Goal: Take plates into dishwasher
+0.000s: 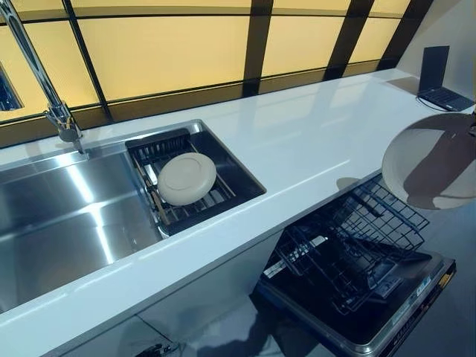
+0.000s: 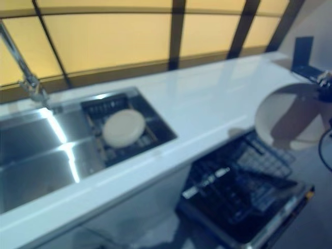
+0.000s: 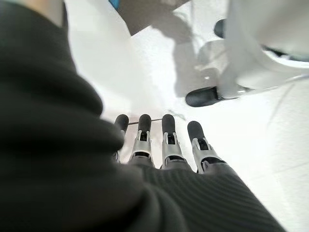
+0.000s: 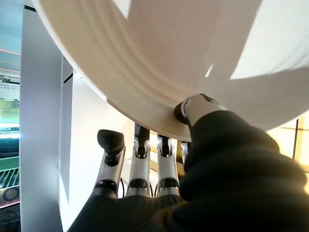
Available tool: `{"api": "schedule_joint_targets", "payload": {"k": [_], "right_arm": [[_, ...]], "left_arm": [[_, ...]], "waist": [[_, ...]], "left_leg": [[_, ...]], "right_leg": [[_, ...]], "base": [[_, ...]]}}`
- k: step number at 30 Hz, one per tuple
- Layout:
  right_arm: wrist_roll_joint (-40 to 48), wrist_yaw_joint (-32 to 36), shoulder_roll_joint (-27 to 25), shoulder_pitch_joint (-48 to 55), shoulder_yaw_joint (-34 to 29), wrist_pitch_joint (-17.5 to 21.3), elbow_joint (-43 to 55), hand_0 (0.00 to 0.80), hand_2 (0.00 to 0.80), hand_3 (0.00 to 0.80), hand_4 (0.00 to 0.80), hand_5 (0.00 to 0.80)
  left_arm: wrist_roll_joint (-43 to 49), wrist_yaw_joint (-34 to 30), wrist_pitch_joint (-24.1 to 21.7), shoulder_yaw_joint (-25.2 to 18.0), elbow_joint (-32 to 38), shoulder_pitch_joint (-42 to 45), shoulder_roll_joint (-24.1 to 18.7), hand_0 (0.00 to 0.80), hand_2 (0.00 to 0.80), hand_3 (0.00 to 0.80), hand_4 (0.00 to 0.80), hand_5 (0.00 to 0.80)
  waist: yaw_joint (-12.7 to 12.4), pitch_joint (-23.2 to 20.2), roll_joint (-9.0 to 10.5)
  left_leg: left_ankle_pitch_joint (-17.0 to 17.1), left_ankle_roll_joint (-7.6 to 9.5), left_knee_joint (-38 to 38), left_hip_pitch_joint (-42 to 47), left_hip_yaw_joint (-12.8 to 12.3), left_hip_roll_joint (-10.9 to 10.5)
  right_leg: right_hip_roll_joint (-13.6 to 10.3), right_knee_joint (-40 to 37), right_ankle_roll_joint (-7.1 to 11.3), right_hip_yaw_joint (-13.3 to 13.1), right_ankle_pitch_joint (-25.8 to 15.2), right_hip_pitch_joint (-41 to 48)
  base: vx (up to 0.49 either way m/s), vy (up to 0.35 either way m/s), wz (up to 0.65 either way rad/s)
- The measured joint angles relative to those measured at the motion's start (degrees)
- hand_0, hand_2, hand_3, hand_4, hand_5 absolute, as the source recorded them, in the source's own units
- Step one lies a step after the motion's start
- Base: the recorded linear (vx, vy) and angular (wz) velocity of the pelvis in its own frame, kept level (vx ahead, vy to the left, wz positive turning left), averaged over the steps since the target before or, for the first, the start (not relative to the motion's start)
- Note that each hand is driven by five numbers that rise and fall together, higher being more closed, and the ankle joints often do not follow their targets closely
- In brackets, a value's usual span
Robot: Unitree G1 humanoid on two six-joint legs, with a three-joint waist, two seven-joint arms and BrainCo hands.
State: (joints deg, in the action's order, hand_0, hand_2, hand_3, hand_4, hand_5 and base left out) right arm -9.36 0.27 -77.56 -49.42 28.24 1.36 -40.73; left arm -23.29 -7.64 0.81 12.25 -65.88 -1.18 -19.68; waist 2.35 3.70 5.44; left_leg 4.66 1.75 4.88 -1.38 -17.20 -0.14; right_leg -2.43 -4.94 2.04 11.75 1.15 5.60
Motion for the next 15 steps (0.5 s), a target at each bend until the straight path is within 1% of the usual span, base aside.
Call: {"api": "schedule_joint_targets", "payload": {"k": [6, 9, 11, 12, 14, 15], "right_arm": [[-1.0, 3.4, 1.2, 6.7, -1.4, -0.4, 0.4, 0.800, 0.800, 0.800, 0.800, 0.800], [-1.6, 5.4, 2.2, 7.7, -1.7, -0.6, 0.4, 0.800, 0.800, 0.800, 0.800, 0.800], [-3.2, 6.8, 2.7, 7.8, -2.2, -0.6, 1.0, 0.800, 0.800, 0.800, 0.800, 0.800], [-3.7, 7.7, 2.9, 7.8, -2.4, -0.5, 2.0, 0.800, 0.800, 0.800, 0.800, 0.800], [-4.8, 8.8, 2.9, 7.8, -2.8, -0.5, 3.6, 0.800, 0.800, 0.800, 0.800, 0.800], [-5.0, 9.0, 3.4, 7.6, -2.8, -0.7, 3.8, 0.800, 0.800, 0.800, 0.800, 0.800]], "left_arm": [[-0.1, 2.2, 0.0, 0.0, 0.1, 0.7, 0.0, 0.000, 0.000, 0.000, 0.000, 0.000], [-0.4, 2.8, 0.0, -0.2, -0.2, 1.7, 0.0, 0.000, 0.000, 0.000, 0.000, 0.000], [-1.2, 3.1, 0.0, -2.4, -0.4, 2.7, 0.2, 0.000, 0.000, 0.000, 0.000, 0.000], [-1.2, 3.3, -0.1, -3.5, -0.7, 3.4, 0.2, 0.000, 0.000, 0.000, 0.000, 0.000], [-1.2, 3.5, -0.1, -4.7, -0.9, 3.8, 0.1, 0.000, 0.000, 0.000, 0.000, 0.000], [-1.2, 3.6, -0.1, -5.1, -0.9, 4.0, 0.1, 0.000, 0.000, 0.000, 0.000, 0.000]], "waist": [[0.0, 0.1, -0.21], [0.0, 0.5, -0.57], [-0.2, 1.4, -0.66], [-0.4, 2.0, -0.71], [-0.3, 3.2, -0.87], [-0.6, 3.4, -0.78]], "left_leg": [[0.9, -0.29, 0.0, -0.5, 1.0, 0.4], [1.6, -0.60, -0.1, -0.8, 1.7, 0.7], [2.1, -0.78, -0.3, -0.8, 1.8, 0.8], [2.3, -0.98, -0.3, -0.7, 2.3, 0.9], [2.3, -1.34, -0.3, -0.3, 2.9, 1.1], [2.3, -1.65, -1.0, -0.4, 3.9, 1.3]], "right_leg": [[0.6, 0.3, 0.00, 0.0, 0.2, -0.2], [1.2, 0.2, -0.23, 0.0, 0.2, -0.1], [1.5, 0.1, -0.60, 0.0, 0.0, -0.1], [1.8, 0.0, -1.18, 0.0, 0.0, 0.0], [1.9, -0.2, -1.64, -0.1, 0.1, 0.3], [2.0, 0.0, -2.01, -0.5, 0.2, 0.0]], "base": [[-0.242, -0.155, 0.07], [-0.190, -0.164, 0.11], [-0.139, -0.140, 0.05], [-0.068, -0.073, 0.05], [-0.108, -0.046, 0.02], [-0.114, -0.030, -0.30]]}}
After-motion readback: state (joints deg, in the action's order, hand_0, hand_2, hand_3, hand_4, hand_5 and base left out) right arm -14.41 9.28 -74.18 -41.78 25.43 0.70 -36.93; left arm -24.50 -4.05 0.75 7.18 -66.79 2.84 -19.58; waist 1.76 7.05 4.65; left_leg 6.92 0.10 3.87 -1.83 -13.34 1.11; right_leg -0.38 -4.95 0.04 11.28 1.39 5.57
